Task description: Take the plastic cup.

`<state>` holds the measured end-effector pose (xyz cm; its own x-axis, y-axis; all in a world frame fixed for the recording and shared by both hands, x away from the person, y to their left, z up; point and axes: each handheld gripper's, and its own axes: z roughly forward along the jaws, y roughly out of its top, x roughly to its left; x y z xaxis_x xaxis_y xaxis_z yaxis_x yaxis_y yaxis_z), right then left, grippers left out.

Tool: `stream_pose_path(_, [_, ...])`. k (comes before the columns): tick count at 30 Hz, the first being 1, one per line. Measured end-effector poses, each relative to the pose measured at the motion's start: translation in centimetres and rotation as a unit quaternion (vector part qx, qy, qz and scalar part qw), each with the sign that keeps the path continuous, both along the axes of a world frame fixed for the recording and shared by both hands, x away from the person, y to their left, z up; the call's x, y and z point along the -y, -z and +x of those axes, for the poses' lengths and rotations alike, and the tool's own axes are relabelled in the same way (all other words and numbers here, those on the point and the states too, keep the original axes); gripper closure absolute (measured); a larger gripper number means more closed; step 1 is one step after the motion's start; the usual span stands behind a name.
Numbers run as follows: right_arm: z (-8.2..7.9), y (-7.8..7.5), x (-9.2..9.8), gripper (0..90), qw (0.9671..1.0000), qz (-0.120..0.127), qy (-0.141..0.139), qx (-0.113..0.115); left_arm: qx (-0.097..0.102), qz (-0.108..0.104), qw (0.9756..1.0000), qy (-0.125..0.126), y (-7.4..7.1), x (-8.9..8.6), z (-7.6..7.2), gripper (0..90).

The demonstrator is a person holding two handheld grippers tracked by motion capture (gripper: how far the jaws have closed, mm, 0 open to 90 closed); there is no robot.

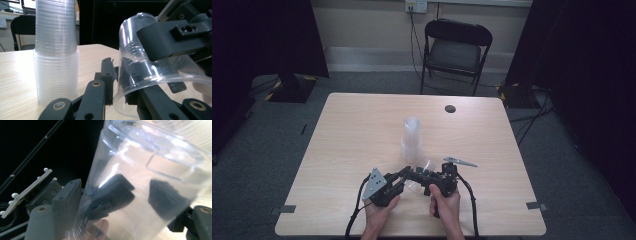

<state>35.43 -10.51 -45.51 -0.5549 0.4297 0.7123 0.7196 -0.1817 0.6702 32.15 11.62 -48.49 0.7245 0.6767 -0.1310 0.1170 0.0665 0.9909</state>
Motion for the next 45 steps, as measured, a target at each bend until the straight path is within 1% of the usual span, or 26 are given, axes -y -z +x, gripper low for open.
stream_pose_path(3, [0.0, 0.0, 0.1, 21.7, 1.0, -0.004, 0.0, 0.004, -0.001, 0.001, 1.0, 0.004, 0.0, 0.0, 0.0, 81.6])
stream_pose_path(4, [0.0, 0.0, 0.1, 20.2, 0.9999, -0.008, 0.002, 0.008, -0.001, 0.006, 1.0, 0.006, 0.0, 0.0, 0.0, 81.7])
stream_pose_path(6, [0.0, 0.0, 0.2, 20.1, 0.9999, -0.01, 0.001, 0.006, -0.004, 0.01, 0.9999, 0.009, -0.1, 0.0, -0.1, 82.0])
stream_pose_path(8, [0.0, 0.0, 0.2, 19.1, 0.9999, -0.012, 0.005, 0.009, -0.007, 0.012, 0.9998, 0.015, -0.1, -0.1, -0.1, 82.4])
stream_pose_path(10, [0.0, -0.1, 0.3, 18.7, 0.9999, -0.012, 0.006, 0.009, -0.011, 0.017, 0.9997, 0.015, -0.2, -0.1, -0.2, 83.2])
stream_pose_path(13, [-0.2, -0.4, 0.6, 18.4, 0.9999, -0.01, 0.009, 0.011, -0.01, 0.017, 0.9997, 0.015, -0.3, -0.2, -0.2, 84.9])
stream_pose_path(15, [-0.4, -0.7, 0.9, 17.2, 0.9999, -0.003, 0.007, 0.014, -0.012, 0.016, 0.9997, 0.012, -0.3, -0.4, -0.1, 86.5])
stream_pose_path(16, [-0.5, -0.8, 1.1, 17.0, 0.9998, -0.003, 0.009, 0.016, -0.013, 0.012, 0.9998, 0.01, -0.4, -0.8, 0.1, 86.6])
stream_pose_path(20, [-0.6, -1.0, 1.5, 17.0, 0.9997, 0.003, 0.009, 0.023, -0.014, 0.005, 0.9999, 0.006, -0.5, -1.2, 0.2, 87.2])
stream_pose_path(22, [-0.6, -1.0, 1.7, 17.1, 0.9996, 0.001, 0.011, 0.027, -0.011, 0.006, 0.9999, -0.003, -0.6, -1.5, 0.2, 87.1])
stream_pose_path(25, [-0.5, -0.9, 1.9, 17.3, 0.9993, 0.001, 0.012, 0.035, -0.01, 0.002, 0.9999, 0.0, -0.9, -1.9, 0.3, 86.8])
stream_pose_path(26, [-0.5, -1.0, 2.0, 17.6, 0.9992, -0.003, 0.013, 0.039, -0.011, 0.0, 0.9999, 0.001, -0.9, -2.0, 0.3, 86.9])
stream_pose_path(30, [-0.7, -1.1, 2.3, 19.7, 0.9984, -0.015, 0.016, 0.053, -0.008, 0.003, 0.9999, 0.006, -1.2, -2.2, 0.4, 87.0])
stream_pose_path(32, [-0.8, -1.1, 2.4, 19.8, 0.9979, -0.019, 0.015, 0.06, -0.009, 0.007, 0.9999, 0.007, -1.4, -2.3, 0.4, 86.9])
stream_pose_path(35, [-0.9, -1.1, 2.7, 20.1, 0.9972, -0.023, 0.018, 0.068, -0.016, 0.005, 0.9998, 0.011, -1.7, -2.4, 0.3, 86.9])
stream_pose_path(36, [-1.0, -1.0, 2.7, 20.2, 0.9967, -0.03, 0.018, 0.073, -0.017, 0.007, 0.9997, 0.014, -1.8, -2.5, 0.4, 86.8])
stream_pose_path(38, [-1.1, -1.0, 2.9, 20.4, 0.9952, -0.047, 0.024, 0.082, -0.024, 0.004, 0.9995, 0.021, -1.9, -2.5, 0.4, 86.8])
stream_pose_path(40, [-1.2, -0.9, 3.0, 20.4, 0.9933, -0.061, 0.029, 0.093, -0.032, 0.015, 0.9992, 0.019, -2.1, -2.6, 0.4, 86.9])
stream_pose_path(41, [-1.3, -0.9, 3.1, 20.3, 0.9924, -0.069, 0.03, 0.097, -0.033, 0.018, 0.9991, 0.022, -2.2, -2.6, 0.5, 86.9])
stream_pose_path(43, [-1.4, -0.9, 3.2, 19.6, 0.9906, -0.078, 0.03, 0.108, -0.043, 0.02, 0.9983, 0.033, -2.4, -2.6, 0.6, 86.9])
stream_pose_path(44, [-1.5, -0.8, 3.3, 17.4, 0.9893, -0.084, 0.028, 0.116, -0.044, 0.026, 0.9981, 0.036, -2.5, -2.5, 0.6, 86.9])
stream_pose_path(45, [-1.6, -0.8, 3.4, 17.1, 0.9878, -0.089, 0.027, 0.125, -0.045, 0.031, 0.9977, 0.039, -2.5, -2.5, 0.5, 87.0])
